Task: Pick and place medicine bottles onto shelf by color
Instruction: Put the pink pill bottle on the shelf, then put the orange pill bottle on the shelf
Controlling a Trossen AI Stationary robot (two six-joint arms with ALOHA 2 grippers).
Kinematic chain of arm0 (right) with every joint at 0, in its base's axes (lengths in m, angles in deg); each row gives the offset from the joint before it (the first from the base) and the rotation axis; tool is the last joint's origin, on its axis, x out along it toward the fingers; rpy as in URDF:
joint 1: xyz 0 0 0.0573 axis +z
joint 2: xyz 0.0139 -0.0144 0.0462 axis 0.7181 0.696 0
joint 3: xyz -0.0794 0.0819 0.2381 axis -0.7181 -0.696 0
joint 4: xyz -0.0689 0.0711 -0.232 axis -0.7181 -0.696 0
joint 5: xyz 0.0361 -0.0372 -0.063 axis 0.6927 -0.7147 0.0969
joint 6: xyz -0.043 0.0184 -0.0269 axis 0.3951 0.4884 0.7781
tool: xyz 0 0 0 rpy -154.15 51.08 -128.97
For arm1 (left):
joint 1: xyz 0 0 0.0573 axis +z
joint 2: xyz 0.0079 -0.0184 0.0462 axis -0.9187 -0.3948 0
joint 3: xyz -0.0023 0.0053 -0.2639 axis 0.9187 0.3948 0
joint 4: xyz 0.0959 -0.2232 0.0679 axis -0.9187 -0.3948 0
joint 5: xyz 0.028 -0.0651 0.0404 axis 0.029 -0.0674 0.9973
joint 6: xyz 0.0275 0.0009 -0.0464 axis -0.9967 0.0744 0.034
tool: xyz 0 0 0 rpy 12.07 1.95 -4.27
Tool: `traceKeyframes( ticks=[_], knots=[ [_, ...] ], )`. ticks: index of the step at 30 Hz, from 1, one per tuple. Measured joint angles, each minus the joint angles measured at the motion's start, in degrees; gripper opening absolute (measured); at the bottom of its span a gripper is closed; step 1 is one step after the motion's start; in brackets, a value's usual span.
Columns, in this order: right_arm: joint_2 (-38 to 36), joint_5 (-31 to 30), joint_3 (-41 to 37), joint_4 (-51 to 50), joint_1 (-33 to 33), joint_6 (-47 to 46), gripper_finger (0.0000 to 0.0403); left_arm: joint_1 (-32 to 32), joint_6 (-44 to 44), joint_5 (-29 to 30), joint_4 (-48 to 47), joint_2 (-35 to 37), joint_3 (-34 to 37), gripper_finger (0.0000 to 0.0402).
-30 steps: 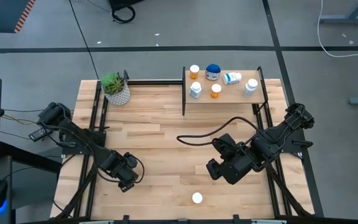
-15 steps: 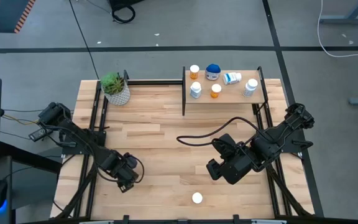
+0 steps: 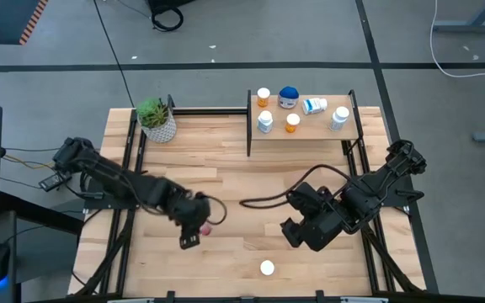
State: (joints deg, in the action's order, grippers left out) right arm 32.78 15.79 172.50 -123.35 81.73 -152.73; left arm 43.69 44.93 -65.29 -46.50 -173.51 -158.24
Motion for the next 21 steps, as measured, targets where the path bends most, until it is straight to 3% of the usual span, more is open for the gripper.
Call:
traceKeyframes(
  ticks=[5,10,14,21],
  knots=[
    [0.0,-0.77,0.0,6.76,0.0,11.79,0.0369,4.42,-18.86,0.31,0.05,0.0,-9.39,0.0173],
    [0.0,-7.41,0.0,17.12,-0.07,23.35,0.0369,7.61,-32.89,-0.14,-0.31,0.0,-17.1,0.0208],
    [0.0,-14.03,0.0,23.24,-1.23,31.14,0.0369,9.65,-38.4,-1.22,-0.5,0.0,-22.03,0.0208],
    [0.0,-12.85,0.0,25.26,-7.0,37.15,0.0369,13.08,-40.54,-1.41,-0.69,0.0,-27.0,0.0159]
  ],
)
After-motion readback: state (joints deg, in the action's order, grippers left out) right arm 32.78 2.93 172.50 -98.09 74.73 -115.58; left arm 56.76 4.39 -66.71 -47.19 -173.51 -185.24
